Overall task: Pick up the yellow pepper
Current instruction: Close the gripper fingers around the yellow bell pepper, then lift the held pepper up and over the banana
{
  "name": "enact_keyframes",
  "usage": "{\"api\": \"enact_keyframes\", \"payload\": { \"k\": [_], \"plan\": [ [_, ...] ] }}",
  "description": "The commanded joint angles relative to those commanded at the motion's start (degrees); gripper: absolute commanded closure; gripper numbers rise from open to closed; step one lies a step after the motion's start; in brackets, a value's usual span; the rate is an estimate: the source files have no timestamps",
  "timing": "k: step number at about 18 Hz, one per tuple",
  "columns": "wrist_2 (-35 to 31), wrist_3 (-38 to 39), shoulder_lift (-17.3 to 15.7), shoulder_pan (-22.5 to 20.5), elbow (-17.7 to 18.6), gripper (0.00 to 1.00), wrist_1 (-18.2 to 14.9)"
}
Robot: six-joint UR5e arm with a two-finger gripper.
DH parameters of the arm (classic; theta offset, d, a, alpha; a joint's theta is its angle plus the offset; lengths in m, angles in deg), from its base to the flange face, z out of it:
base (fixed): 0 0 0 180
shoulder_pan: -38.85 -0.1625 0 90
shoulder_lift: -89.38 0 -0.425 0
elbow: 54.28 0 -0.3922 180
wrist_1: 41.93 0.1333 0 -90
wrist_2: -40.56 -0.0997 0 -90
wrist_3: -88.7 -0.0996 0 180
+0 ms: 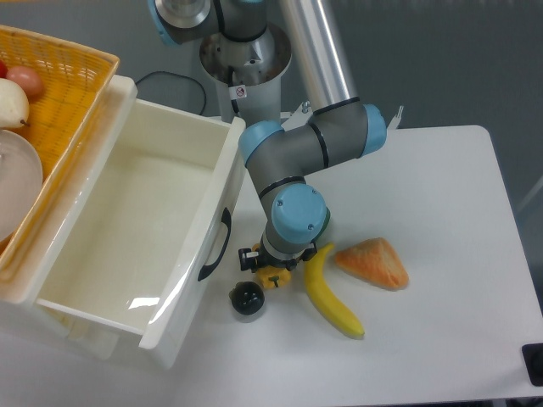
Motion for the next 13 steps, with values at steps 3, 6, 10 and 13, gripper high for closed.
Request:
{"api": "enact_keyframes", "payload": {
  "k": [3,6,10,13],
  "plan": [
    [0.0,0.0,-0.1,0.0,-0.1,0.54,0.1],
    [0.0,0.0,-0.1,0.0,-0.4,0.67,0.1],
    [-1.0,-3.5,-1.0,-0.1,-3.6,0.67,-0.1],
    [-4.3,-9.4,-1.3,-0.1,-5.9,0.67,-0.8]
  ]
}}
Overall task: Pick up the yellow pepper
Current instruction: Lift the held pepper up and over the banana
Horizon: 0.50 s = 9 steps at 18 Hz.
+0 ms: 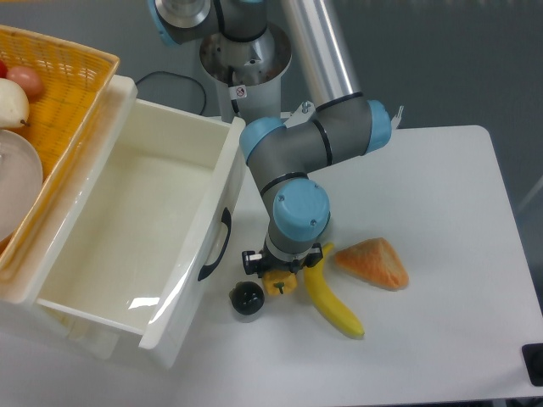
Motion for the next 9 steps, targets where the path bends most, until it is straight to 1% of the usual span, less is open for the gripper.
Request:
{"api": "enact_keyframes", "payload": {
  "k": [4,7,9],
  "plan": [
    [-1.9,-9.7,-1.1,-0.8,-0.4,0.67,0.3],
    [-1.6,-21.2,-2.5,-2.0,-1.1,0.67,0.3],
    [-1.3,-26.2,-3.9,-2.1,-1.3,0.67,0.0]
  ]
}}
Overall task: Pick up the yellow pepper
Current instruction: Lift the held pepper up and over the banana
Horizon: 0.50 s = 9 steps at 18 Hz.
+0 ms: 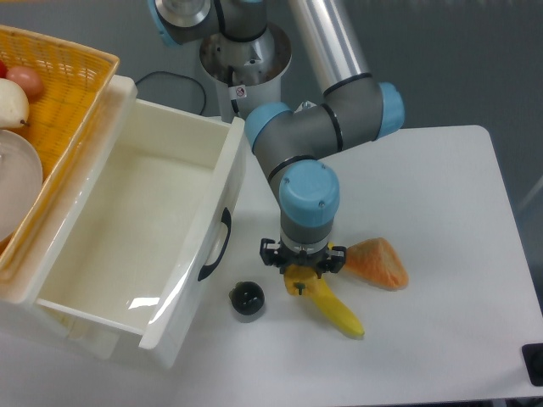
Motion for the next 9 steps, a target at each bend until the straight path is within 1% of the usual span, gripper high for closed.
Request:
{"api": "enact_keyframes", "payload": {
  "k": [3,6,9],
  "plan": [
    [0.5,-4.9,-2.2,-0.1,0.2,0.67,-0.1],
    [0.8,-13.5,-3.7,0.3,-0.1,0.67,-0.3],
    [0.7,-20.3,-4.7,0.7,0.3,0.67,-2.3]
  ]
}}
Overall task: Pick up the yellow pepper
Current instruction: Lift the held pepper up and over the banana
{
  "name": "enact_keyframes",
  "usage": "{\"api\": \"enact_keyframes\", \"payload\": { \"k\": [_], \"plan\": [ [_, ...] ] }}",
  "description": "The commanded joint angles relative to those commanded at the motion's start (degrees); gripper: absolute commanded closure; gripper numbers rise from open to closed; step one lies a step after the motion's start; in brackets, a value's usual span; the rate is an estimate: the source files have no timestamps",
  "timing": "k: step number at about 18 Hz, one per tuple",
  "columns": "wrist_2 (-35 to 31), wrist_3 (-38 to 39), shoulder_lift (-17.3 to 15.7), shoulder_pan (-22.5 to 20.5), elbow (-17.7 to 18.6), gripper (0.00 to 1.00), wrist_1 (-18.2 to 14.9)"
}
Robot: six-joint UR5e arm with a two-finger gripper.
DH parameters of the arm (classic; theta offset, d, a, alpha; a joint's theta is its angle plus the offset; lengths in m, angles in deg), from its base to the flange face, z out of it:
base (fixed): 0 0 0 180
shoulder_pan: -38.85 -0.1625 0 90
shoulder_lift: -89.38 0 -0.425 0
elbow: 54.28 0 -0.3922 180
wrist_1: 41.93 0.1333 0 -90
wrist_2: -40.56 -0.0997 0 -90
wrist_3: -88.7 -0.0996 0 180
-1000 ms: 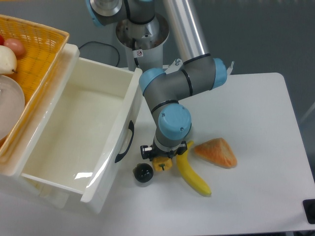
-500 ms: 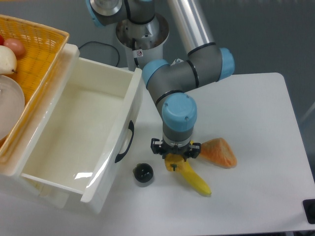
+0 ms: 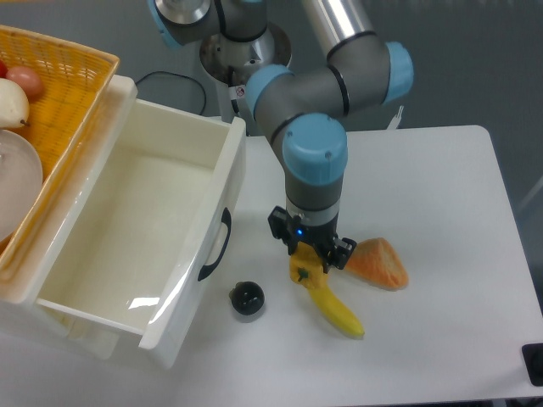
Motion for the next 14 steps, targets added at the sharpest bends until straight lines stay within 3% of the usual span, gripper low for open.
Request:
{"api": "enact_keyframes", "payload": {
  "k": [3,9,14],
  "plan": [
    [-0.5,-8.4,-1.1,0.5,0.8,0.67,-0.9],
    [-3.1,-11.9,-1.6,1.1,1.6,0.67,-4.0],
    [-4.5,-14.4,-2.3,0.8,1.8,0.67,-4.4]
  ]
}}
